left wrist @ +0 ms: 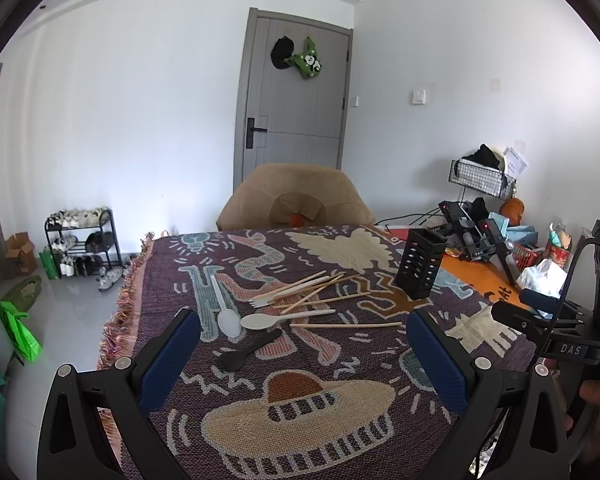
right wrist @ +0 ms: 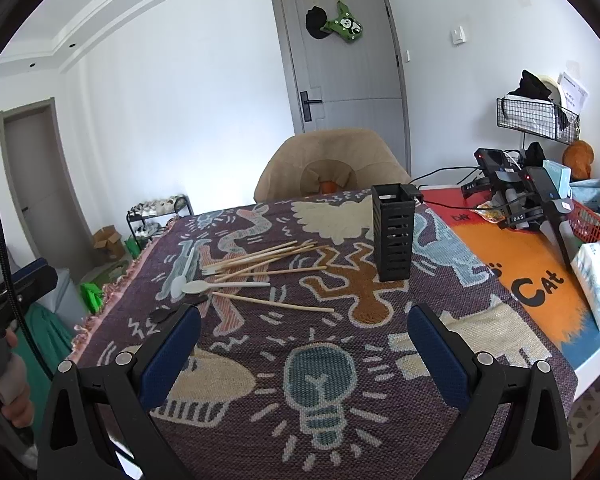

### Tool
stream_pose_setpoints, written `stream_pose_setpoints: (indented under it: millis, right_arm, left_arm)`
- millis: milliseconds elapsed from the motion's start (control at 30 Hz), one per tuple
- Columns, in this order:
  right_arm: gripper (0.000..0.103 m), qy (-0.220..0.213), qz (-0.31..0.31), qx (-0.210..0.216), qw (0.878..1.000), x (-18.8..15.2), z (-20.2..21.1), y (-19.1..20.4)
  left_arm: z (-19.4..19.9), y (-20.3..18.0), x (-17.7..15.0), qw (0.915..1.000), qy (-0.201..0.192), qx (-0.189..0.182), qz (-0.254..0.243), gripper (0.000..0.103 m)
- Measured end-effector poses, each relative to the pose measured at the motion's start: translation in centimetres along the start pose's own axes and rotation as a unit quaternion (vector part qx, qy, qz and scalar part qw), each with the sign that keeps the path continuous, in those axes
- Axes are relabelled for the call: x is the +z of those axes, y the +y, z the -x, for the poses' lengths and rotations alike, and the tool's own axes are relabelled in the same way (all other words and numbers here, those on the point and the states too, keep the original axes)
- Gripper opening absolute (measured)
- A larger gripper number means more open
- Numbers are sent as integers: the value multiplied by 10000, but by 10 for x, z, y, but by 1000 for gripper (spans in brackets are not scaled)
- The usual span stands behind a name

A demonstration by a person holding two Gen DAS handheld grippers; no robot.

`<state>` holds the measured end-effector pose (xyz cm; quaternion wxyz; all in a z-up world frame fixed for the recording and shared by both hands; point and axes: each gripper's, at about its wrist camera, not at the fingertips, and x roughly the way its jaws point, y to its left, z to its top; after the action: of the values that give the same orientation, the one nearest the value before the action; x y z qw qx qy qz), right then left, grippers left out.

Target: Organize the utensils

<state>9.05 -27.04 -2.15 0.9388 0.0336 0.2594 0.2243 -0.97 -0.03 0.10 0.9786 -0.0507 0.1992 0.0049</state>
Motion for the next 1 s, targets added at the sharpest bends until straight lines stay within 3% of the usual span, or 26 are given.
stream_pose_setpoints:
  millis: [633,867,1000]
  right_arm:
    - [103,166,-67,129,9998,-2,-14,-5]
    - [103,621,-227,239,9975,-14,-52,-17]
    - [102,752,-264,267,9965,-18,-69,-23]
  left_arm:
    - [-1,-2,2,10000,57,-22,27,102]
    - [-35,18,-9,9980,547,0,329,102]
    - [-56,33,-20,9954,793,-11,536,92]
